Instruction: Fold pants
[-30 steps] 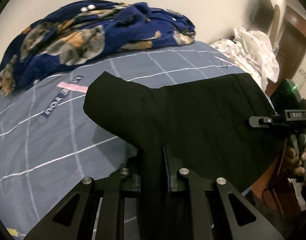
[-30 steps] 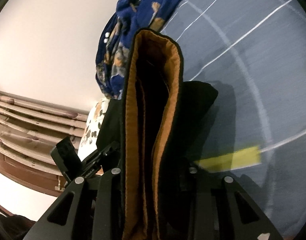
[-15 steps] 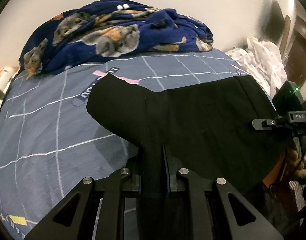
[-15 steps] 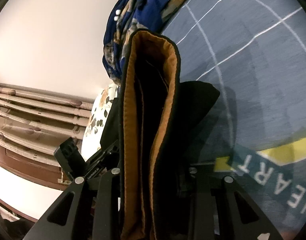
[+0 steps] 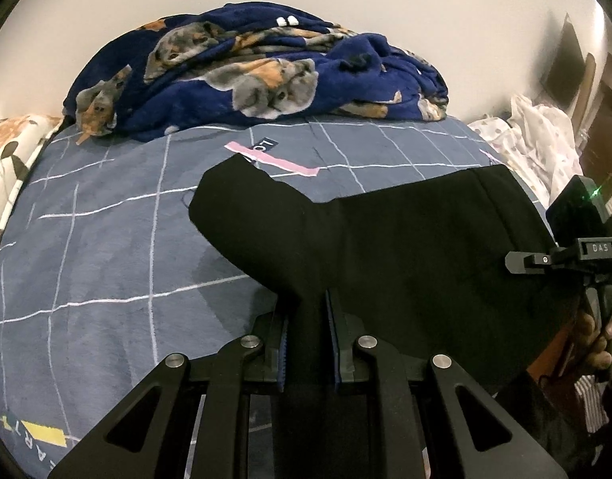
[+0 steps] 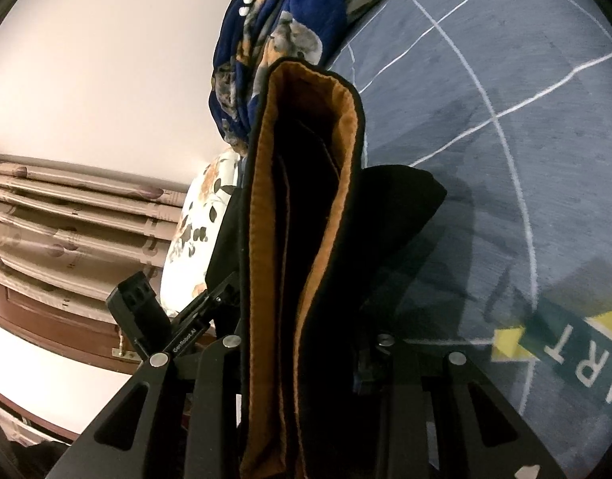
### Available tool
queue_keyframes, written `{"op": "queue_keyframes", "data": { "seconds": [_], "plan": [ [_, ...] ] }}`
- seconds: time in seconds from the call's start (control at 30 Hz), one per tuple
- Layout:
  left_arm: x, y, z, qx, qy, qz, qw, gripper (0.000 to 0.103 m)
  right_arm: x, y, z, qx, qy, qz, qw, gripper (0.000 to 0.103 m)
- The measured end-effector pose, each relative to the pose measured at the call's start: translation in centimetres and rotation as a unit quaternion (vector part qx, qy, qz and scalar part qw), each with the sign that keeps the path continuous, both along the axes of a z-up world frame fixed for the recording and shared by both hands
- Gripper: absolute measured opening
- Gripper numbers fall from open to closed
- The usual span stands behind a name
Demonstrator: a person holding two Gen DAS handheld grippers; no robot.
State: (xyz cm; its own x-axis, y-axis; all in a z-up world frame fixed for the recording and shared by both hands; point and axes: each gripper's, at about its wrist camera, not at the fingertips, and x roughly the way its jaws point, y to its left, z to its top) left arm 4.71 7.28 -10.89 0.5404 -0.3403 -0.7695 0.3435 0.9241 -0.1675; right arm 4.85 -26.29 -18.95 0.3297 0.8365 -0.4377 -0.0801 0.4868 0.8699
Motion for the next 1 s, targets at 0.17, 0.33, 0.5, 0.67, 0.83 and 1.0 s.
{"op": "queue_keyframes", "data": {
  "seconds": [0.17,0.33,0.5,0.67,0.83,1.0],
  "plan": [
    [0.7,0.4,0.2,0.003,-0.001,0.005,1.0,0.016,0.8,0.6,0.1,0.003,0.002,0.004,1.0,0.028],
    [1.7,0.7,0.6,0.005,0.0,0.009,1.0,0.016,1.8,1.0,0.2,0.008,0.005,0.005,1.0,0.028],
    [3.0,1.0,1.2,0.005,-0.003,0.012,0.9999,0.016,2.9,1.4,0.4,0.013,0.005,0.006,1.0,0.029],
    [4.2,1.2,1.5,0.005,-0.005,0.017,0.9998,0.016,4.3,1.8,0.7,0.018,0.006,0.006,1.0,0.029],
    [5.4,1.7,1.7,0.003,-0.007,0.023,0.9997,0.016,5.7,2.3,0.8,0.023,0.009,0.007,1.0,0.029],
    [6.9,2.3,1.6,-0.004,-0.003,0.031,0.9995,0.016,7.4,2.9,0.6,0.027,0.011,0.007,1.0,0.029]
  ]
}}
